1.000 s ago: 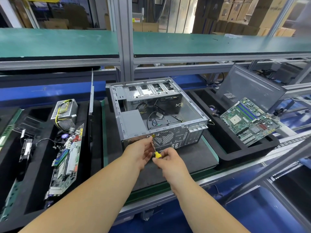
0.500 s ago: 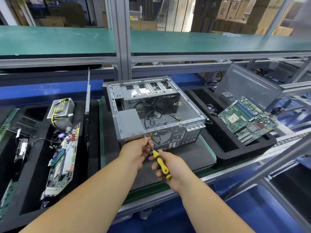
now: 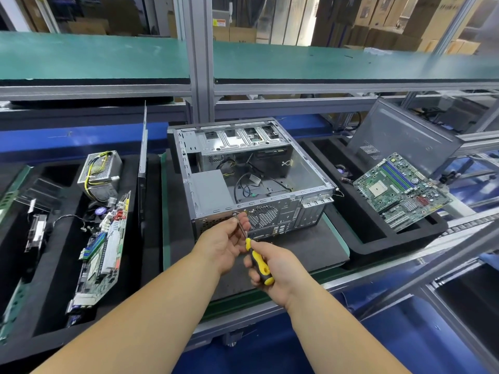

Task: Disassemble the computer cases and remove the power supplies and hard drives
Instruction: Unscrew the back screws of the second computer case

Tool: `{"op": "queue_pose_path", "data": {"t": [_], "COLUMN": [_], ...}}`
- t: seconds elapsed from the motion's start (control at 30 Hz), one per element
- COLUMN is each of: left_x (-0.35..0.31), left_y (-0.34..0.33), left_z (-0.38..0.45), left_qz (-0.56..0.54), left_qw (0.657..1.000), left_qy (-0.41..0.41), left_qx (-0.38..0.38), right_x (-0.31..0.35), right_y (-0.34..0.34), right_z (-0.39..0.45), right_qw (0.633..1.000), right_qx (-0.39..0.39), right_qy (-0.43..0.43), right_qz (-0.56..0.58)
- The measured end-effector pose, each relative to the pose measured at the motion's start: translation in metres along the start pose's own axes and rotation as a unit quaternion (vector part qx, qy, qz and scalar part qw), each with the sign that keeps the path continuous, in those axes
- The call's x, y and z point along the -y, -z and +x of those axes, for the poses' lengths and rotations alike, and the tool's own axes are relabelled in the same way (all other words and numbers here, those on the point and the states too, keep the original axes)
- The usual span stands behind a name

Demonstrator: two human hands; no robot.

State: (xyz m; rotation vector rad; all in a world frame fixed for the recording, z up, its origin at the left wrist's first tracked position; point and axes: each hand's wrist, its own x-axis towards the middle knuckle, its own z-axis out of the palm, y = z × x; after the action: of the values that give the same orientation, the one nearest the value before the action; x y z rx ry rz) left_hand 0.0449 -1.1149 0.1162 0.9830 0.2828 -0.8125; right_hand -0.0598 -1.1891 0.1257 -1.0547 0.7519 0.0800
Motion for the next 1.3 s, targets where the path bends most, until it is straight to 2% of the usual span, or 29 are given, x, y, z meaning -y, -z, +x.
{"op": "queue_pose_path", "data": {"t": [0.1, 0.23, 0.3, 0.37, 0.47, 0.57, 0.67, 0.8, 1.3], "left_x": [-0.004, -0.008, -0.008, -0.007, -0.008, -0.008, -0.006, -0.005, -0.001], "left_y": [0.001, 0.001, 0.001, 0.000, 0.000, -0.002, -0.002, -0.002, -0.002], "left_z": [0.000, 0.000, 0.000, 0.000, 0.001, 0.003, 0.004, 0.006, 0.006], "left_qz": [-0.004, -0.003, 0.003, 0.004, 0.013, 0.024, 0.023, 0.019, -0.009], "left_qw": [1.000, 0.998, 0.997, 0.997, 0.996, 0.995, 0.995, 0.995, 0.996], "left_qy": [0.022, 0.041, 0.037, 0.033, 0.029, 0.022, 0.013, 0.007, 0.002], "left_qx": [-0.020, -0.051, -0.064, -0.072, -0.085, -0.089, -0.096, -0.100, -0.085], "right_x": [-0.004, -0.005, -0.006, -0.006, -0.005, -0.003, -0.002, -0.005, -0.006], "right_y": [0.002, 0.001, 0.002, 0.001, -0.003, -0.008, -0.009, -0.006, 0.004], "right_z": [0.003, 0.000, -0.003, -0.006, -0.011, -0.014, -0.015, -0.016, -0.015], "right_qw": [0.991, 0.952, 0.912, 0.848, 0.766, 0.728, 0.723, 0.751, 0.771], "right_qx": [-0.063, -0.132, -0.162, -0.200, -0.241, -0.245, -0.237, -0.221, -0.226], "right_qy": [0.069, 0.128, 0.168, 0.209, 0.266, 0.281, 0.289, 0.288, 0.271], "right_qz": [-0.094, -0.244, -0.337, -0.443, -0.533, -0.575, -0.581, -0.552, -0.531]}}
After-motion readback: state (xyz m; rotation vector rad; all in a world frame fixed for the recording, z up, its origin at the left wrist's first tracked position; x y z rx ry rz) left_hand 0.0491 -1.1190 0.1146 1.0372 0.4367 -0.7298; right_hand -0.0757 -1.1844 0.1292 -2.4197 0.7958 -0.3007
